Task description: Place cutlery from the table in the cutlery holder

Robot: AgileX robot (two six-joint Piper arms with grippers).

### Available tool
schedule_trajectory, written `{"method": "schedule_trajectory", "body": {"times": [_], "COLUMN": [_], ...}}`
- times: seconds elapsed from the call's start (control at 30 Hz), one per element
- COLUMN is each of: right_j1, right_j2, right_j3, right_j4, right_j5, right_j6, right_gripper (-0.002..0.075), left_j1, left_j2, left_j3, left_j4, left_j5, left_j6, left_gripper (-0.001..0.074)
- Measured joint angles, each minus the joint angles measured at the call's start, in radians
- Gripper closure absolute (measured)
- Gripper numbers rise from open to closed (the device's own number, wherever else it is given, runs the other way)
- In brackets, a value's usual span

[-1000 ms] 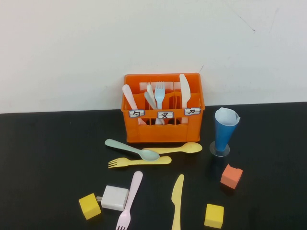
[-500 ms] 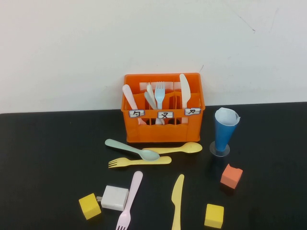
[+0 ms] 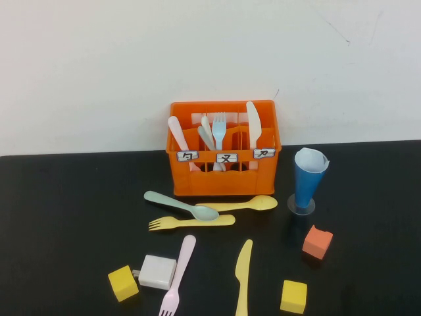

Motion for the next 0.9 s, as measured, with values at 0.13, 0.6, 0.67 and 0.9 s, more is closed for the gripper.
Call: {"method": "schedule_trajectory", "body": {"times": [0.13, 0.6, 0.67, 0.9], "right_j1": [0.0, 0.0, 0.0, 0.0], "right_j2": [0.0, 0.0, 0.0, 0.0], "right_j3": [0.0, 0.0, 0.0, 0.0], "right_j4": [0.0, 0.0, 0.0, 0.0], "right_j5": [0.0, 0.0, 0.0, 0.0], "right_j6": [0.0, 0.0, 0.0, 0.0], "right_gripper": [0.0729, 0.0729, 0.0729, 0.0729], "left_j1": [0.0, 0.0, 0.0, 0.0], "left_j2": [0.0, 0.0, 0.0, 0.0], "left_j3": [0.0, 0.006, 0.006, -0.081], "left_j4": [0.0, -0.859, -0.904, -0.819], "left_j5": [0.0, -0.274, -0.317, -0.194], "left_j6": [0.0, -0.4, -0.4, -0.192], "left_gripper": [0.0736, 0.0736, 0.0736, 0.0736]}}
